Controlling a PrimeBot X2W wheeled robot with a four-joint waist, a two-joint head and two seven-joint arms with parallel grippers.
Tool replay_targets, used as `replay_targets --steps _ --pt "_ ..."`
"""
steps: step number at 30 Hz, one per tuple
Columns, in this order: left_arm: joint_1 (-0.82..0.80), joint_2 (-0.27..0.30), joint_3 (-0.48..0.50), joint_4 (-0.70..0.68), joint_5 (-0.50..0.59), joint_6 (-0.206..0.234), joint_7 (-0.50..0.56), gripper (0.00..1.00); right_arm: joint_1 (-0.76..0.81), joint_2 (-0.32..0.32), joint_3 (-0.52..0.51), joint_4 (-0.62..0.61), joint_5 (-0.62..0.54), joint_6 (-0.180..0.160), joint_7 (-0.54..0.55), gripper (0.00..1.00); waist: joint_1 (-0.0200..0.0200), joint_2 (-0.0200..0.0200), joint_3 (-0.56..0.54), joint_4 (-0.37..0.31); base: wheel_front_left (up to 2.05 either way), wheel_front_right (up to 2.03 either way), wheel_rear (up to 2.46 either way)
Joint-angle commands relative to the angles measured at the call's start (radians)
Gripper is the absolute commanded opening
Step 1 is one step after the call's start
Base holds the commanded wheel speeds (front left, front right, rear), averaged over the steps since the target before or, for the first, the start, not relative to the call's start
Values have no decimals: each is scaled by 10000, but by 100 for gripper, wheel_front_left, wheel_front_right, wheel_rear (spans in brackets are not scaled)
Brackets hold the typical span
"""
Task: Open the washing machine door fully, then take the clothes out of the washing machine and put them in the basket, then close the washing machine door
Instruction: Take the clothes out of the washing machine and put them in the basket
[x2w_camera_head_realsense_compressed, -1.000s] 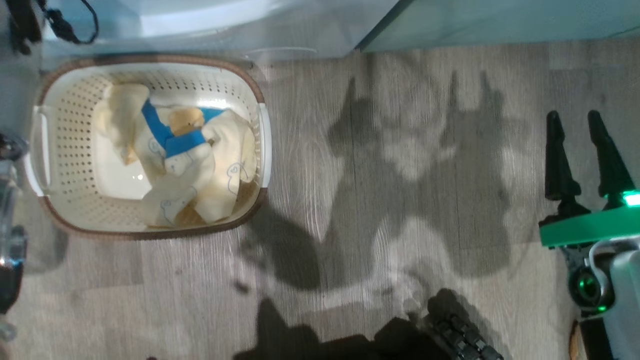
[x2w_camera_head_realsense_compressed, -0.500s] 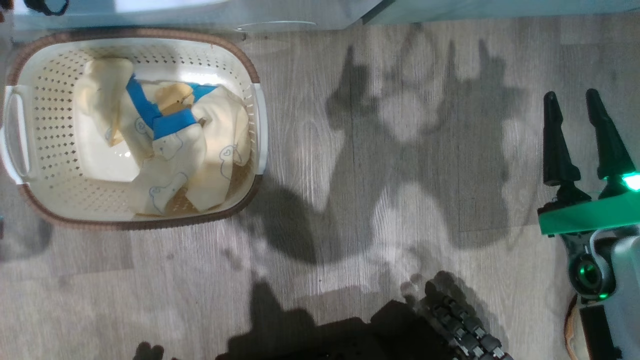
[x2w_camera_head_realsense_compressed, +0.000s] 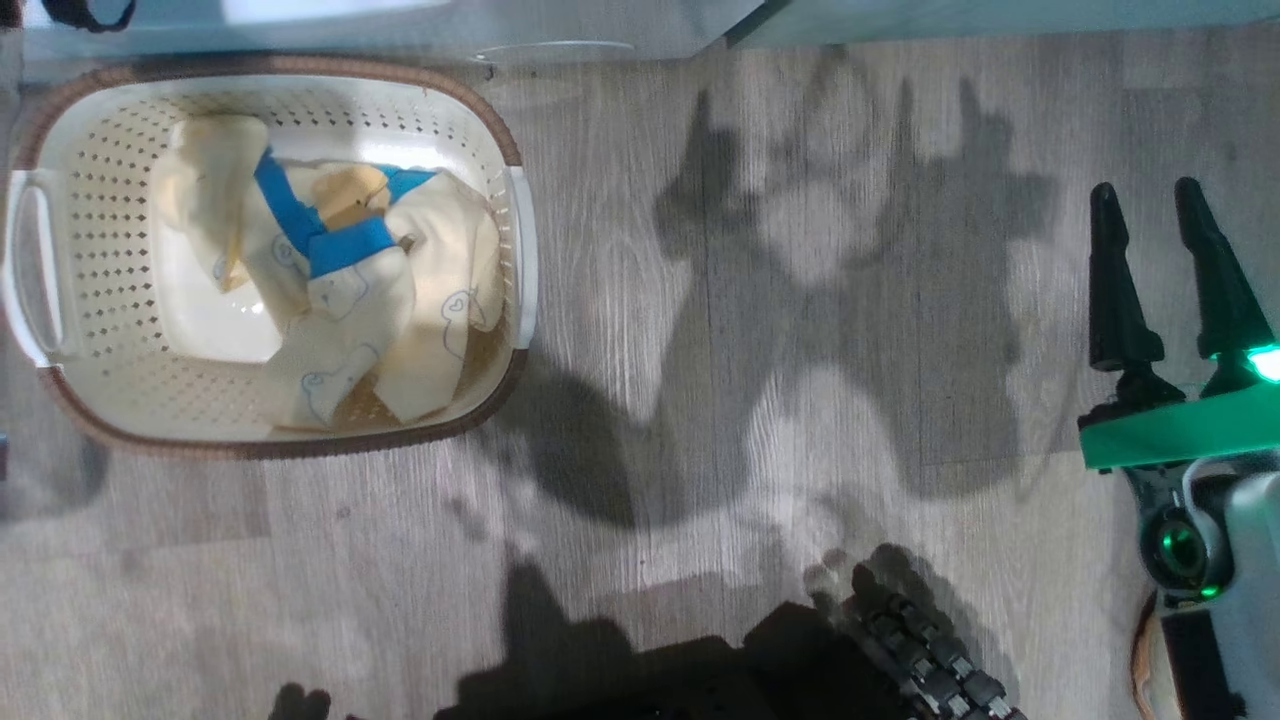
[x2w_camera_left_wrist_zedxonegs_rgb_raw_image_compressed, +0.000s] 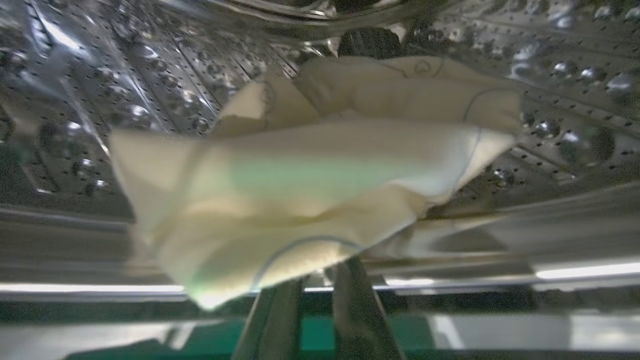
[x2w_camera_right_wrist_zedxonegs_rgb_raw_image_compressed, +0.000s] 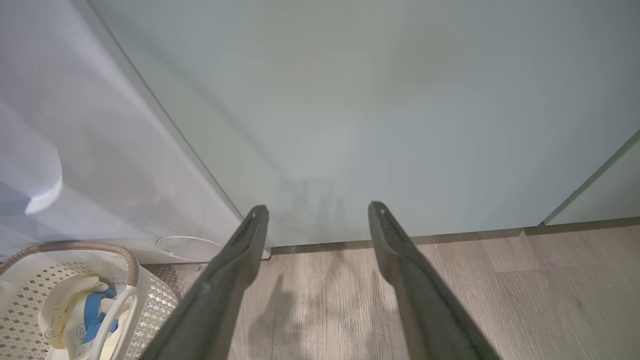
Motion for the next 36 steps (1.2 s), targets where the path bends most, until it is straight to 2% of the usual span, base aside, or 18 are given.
replay_targets --steps 1,13,19,27,36 --pt "-106 320 53 -235 -81 84 -273 0 157 -162 36 -201 -59 37 -94 100 0 0 -89 42 0 0 0" --pt "892 -186 565 -226 -1012 -331 -2260 0 393 -236 -123 -91 -72 37 -94 100 0 0 -1017 350 0 0 0" --pt "1845 -654 771 -209 -1508 -910 -3169 0 734 -298 -77 38 -61 37 -94 100 0 0 -1953 564 0 0 0" --pt "3396 -1193 787 -390 -1882 -1595 -3564 0 1396 -420 -67 276 4 37 -94 100 0 0 -3372 814 0 0 0" --pt "5564 -1846 569 -1375 -2126 -2107 -3605 0 2129 -457 -105 443 65 37 -94 100 0 0 -4761 1049 0 0 0"
